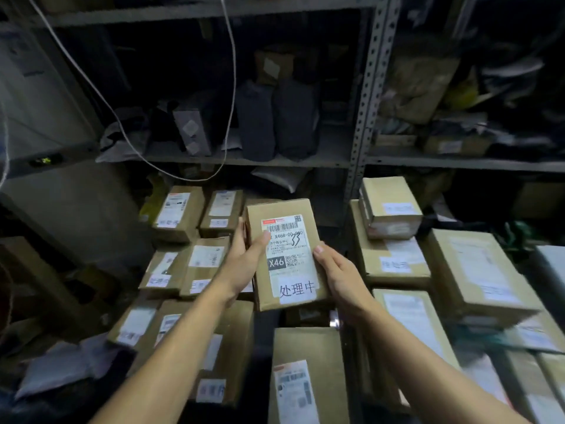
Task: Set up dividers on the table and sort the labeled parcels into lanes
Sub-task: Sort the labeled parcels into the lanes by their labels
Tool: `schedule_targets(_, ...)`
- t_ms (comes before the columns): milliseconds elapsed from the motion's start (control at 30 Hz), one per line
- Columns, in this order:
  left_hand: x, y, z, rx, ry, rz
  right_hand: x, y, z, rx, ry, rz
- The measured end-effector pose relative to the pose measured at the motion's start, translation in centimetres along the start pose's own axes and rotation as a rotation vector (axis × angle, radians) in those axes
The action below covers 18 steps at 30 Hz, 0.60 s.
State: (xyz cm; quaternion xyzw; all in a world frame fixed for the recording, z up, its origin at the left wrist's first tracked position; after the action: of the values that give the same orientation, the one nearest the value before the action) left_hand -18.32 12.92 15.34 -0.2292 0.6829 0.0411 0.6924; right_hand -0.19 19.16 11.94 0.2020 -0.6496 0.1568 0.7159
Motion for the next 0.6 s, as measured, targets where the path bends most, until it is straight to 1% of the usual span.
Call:
schedule_targets(100,1.9,-1.7,3.7,0.034,-0.034,-0.022,0.9,-1.9,-2.8,-0.021,-0.016,-0.004)
schedule_targets(200,2.7,-2.7,6.3,0.068,-0.018,-0.042,1.4,-3.8,-5.4,-0.026,-0.035,0.021)
schedule_targets(300,3.1,-2.9,8.4,0.120,-0.011,-0.051,1.5,-5.5,-7.6,-0.055,-0.060,0.081)
schedule_targets(400,3.5,-2.5,9.4,0.145,-0.009,-0.078,1.2,-6.3,-8.9,-0.046,-0.081,0.143)
schedule_targets(500,4.0,-1.8,9.2,0.127,-0.015,-0.120,1.0,-6.0,-8.8,-0.037,-0.132,0.174)
schedule_targets(600,3.1,0.0,8.1,0.045,0.008,-0.113,1.1,-3.7,-7.8,-0.015,-0.220,0.186)
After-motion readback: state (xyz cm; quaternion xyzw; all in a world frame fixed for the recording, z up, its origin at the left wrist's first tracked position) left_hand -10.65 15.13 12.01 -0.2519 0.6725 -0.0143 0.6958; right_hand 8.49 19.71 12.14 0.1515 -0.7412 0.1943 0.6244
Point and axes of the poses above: each hand's wrist, its own y-axis towards the middle knuckle, its own z-axis out of the palm, x = y × z, the point moved 2 cm from there along y, towards the middle knuckle, and after that the axes turned 9 degrees about -z, right-handed, at the moved point
